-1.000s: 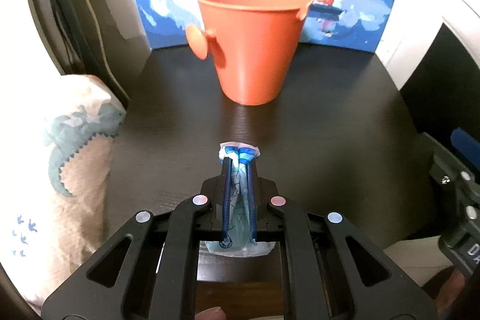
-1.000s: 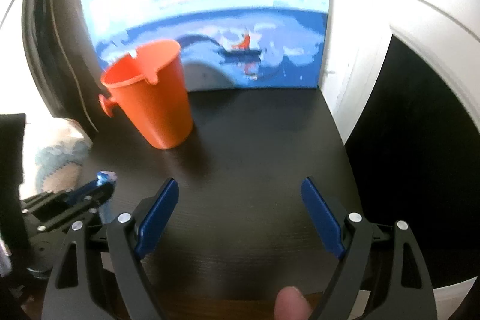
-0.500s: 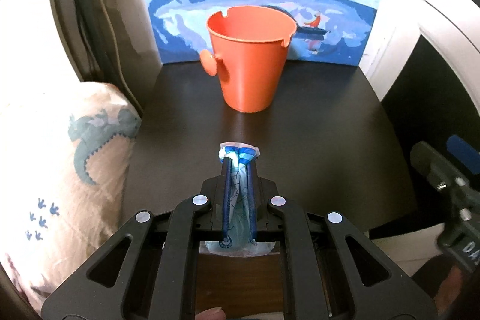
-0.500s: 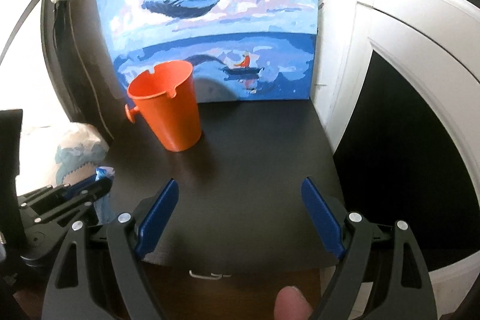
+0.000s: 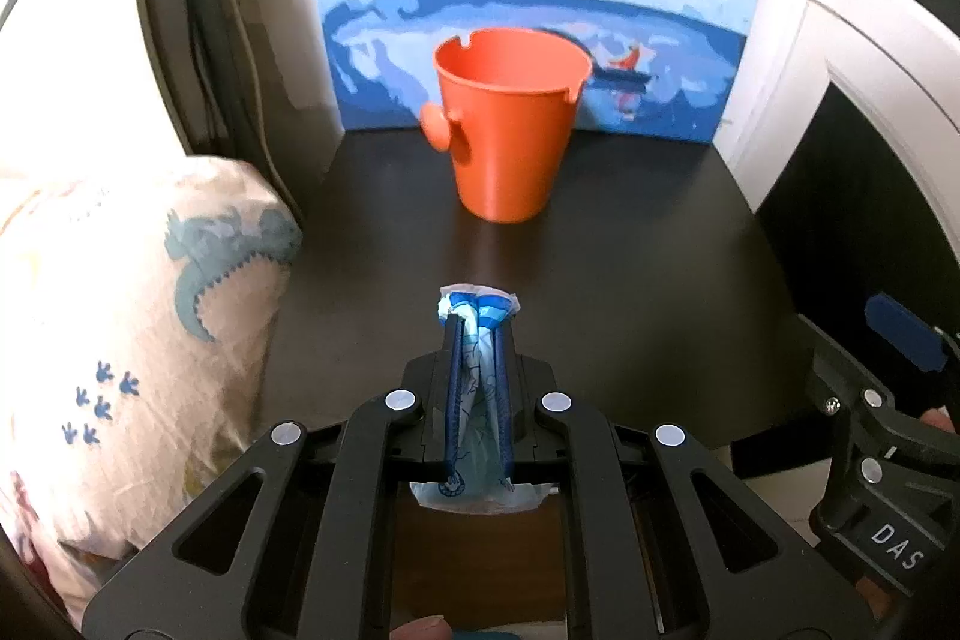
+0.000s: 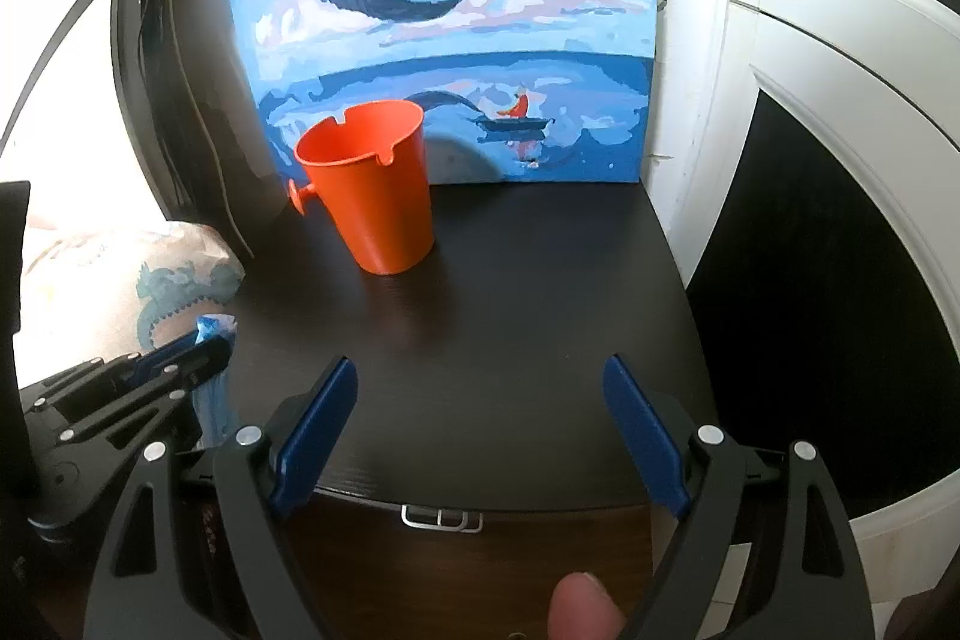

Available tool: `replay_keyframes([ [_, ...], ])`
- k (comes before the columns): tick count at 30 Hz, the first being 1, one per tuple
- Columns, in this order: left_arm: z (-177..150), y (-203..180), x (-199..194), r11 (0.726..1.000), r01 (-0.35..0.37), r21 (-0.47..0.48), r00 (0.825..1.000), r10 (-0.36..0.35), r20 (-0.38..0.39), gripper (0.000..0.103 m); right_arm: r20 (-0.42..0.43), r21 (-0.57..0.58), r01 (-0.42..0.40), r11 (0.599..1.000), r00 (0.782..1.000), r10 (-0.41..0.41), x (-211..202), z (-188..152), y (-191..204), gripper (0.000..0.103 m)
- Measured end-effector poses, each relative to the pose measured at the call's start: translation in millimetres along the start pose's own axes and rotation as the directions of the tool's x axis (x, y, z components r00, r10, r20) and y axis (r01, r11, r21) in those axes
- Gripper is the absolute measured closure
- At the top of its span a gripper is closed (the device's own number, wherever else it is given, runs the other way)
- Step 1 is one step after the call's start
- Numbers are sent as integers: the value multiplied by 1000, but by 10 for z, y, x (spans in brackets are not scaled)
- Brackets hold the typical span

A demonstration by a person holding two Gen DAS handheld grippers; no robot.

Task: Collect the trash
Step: 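Lift the diaper pack with the left gripper over the orange bucket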

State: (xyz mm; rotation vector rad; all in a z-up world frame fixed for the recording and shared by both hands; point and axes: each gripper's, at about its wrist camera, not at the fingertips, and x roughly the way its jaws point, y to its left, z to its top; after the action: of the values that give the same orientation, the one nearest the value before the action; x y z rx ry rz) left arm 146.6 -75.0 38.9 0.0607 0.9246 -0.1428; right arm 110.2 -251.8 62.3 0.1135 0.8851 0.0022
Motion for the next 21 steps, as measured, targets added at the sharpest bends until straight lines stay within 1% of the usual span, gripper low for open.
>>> replay_keyframes([
  [3,117,14,-36,1000,6,-3,1000,-6,25,92,22,1,-7,1000,1000,7,-24,107,3,19],
  [6,312,42,-10,999,40,-27,999,-40,19,92,54,4,-10,1000,999,10,-37,259,-10,19],
  [9,565,12,-20,999,40,-16,997,-39,67,92,99,11,-1,1000,995,0,-34,466,-45,19],
  [11,698,-5,2,999,43,-18,996,-41,83,92,121,20,2,1000,993,-5,-24,596,-69,19],
  [14,919,-28,75,998,55,-22,994,-52,94,92,175,21,24,999,984,-27,1,837,-93,19],
  [18,1221,-87,178,998,57,-11,991,-55,120,92,231,50,39,998,972,-49,97,1192,-162,19],
  [21,1439,-157,293,999,46,11,989,-47,142,92,243,50,54,997,968,-65,249,1397,-188,19],
])
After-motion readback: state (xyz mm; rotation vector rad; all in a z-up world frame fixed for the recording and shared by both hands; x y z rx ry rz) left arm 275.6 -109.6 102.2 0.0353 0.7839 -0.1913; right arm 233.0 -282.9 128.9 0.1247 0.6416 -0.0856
